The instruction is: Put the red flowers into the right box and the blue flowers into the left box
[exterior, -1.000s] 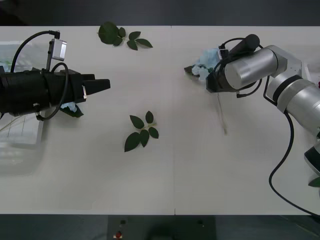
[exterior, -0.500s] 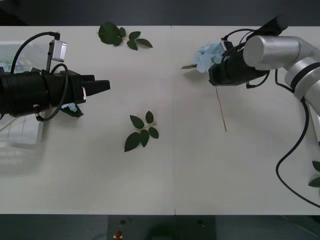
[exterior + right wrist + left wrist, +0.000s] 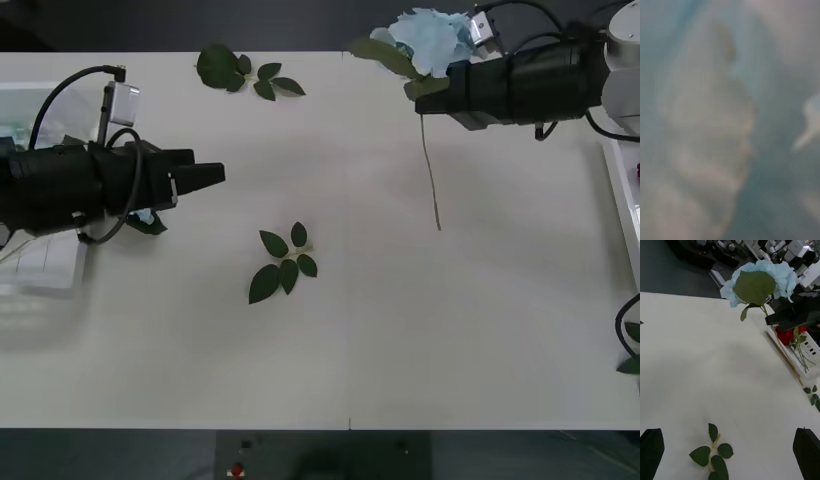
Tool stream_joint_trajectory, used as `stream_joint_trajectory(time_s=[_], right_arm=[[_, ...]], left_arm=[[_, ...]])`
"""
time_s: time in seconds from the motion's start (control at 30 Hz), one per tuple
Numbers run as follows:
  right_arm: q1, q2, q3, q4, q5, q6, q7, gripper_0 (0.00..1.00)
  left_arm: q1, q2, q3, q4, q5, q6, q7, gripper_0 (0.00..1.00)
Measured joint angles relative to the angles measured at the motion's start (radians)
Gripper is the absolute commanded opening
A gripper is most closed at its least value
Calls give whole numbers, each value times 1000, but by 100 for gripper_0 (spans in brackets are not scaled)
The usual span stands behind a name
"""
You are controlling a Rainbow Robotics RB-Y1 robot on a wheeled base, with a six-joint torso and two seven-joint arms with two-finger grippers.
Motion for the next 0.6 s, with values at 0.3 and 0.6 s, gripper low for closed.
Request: stream_joint_trajectory(time_s=[0.3,0.6], right_arm=[[0,49,74,-1,-296,0,260,0],[0,138,52,-1,-395,12,423,0]], left_arm=[[3,-153,-65,6,70,4,0,100],[3,-363,-70,47,78,4,0,100]])
